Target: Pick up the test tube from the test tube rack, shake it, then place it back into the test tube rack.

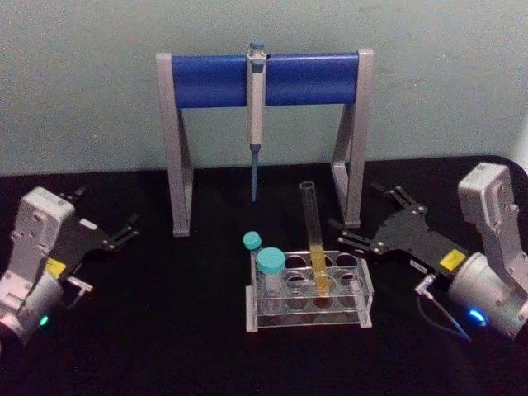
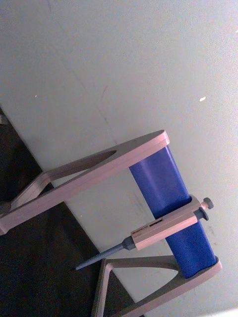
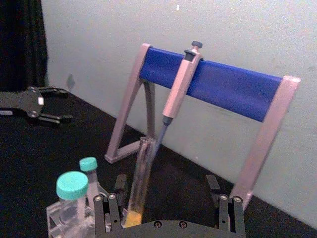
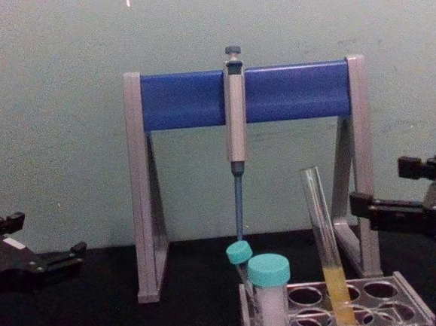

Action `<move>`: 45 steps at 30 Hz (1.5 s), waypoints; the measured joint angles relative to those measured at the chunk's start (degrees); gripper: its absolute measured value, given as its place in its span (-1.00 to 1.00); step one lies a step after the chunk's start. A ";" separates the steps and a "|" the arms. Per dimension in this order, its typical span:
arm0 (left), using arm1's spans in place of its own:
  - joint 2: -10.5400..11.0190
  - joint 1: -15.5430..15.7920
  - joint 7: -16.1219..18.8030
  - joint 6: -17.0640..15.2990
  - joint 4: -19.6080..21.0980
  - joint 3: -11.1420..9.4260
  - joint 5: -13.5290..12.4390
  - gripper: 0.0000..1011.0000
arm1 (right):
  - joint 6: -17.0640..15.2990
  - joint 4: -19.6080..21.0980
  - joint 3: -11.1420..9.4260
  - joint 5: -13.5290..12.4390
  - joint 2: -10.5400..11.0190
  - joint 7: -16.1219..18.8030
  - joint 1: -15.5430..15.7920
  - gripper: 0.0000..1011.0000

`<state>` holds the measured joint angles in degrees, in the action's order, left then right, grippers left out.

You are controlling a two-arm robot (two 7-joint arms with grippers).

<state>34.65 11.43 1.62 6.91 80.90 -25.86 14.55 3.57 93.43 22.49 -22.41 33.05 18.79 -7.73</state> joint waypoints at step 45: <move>0.00 0.00 0.00 0.00 0.00 0.00 0.00 0.98 | -8.78 -11.80 3.32 -0.91 -7.47 9.32 -10.43 0.98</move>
<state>34.64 11.43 1.62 6.91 80.90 -25.86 14.55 -5.22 81.63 25.81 -23.32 25.57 28.11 -18.16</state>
